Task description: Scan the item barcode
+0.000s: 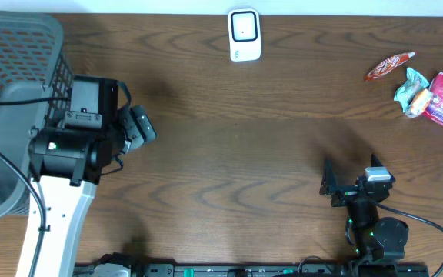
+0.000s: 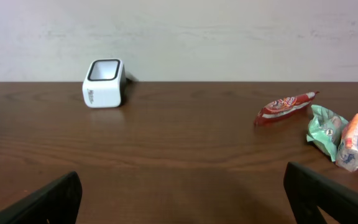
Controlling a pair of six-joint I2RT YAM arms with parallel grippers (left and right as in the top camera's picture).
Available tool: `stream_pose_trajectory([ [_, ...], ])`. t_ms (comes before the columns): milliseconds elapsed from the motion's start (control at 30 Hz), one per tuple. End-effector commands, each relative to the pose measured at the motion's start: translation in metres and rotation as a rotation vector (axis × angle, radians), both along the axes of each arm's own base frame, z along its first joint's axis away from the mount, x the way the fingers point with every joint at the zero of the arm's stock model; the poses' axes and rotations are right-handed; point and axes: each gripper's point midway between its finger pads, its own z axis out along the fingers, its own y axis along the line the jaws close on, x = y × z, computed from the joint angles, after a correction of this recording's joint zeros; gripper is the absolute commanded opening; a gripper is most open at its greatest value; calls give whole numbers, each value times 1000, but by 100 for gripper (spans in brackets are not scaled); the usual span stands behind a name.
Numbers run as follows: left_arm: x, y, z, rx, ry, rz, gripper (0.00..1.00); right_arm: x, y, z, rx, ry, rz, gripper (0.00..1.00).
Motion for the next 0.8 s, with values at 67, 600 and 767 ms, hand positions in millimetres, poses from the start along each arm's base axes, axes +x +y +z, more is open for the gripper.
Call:
stream_pose_trajectory([
  [67, -21, 6, -32, 41, 80, -31, 98, 0, -1, 0, -4, -1, -7, 99],
  [600, -35, -31, -108, 82, -276, -531, 98, 0, -1, 0, -4, -1, -7, 99],
  [767, -47, -29, -118, 93, -354, -527, 98, 0, -1, 0, -4, -1, -7, 99],
])
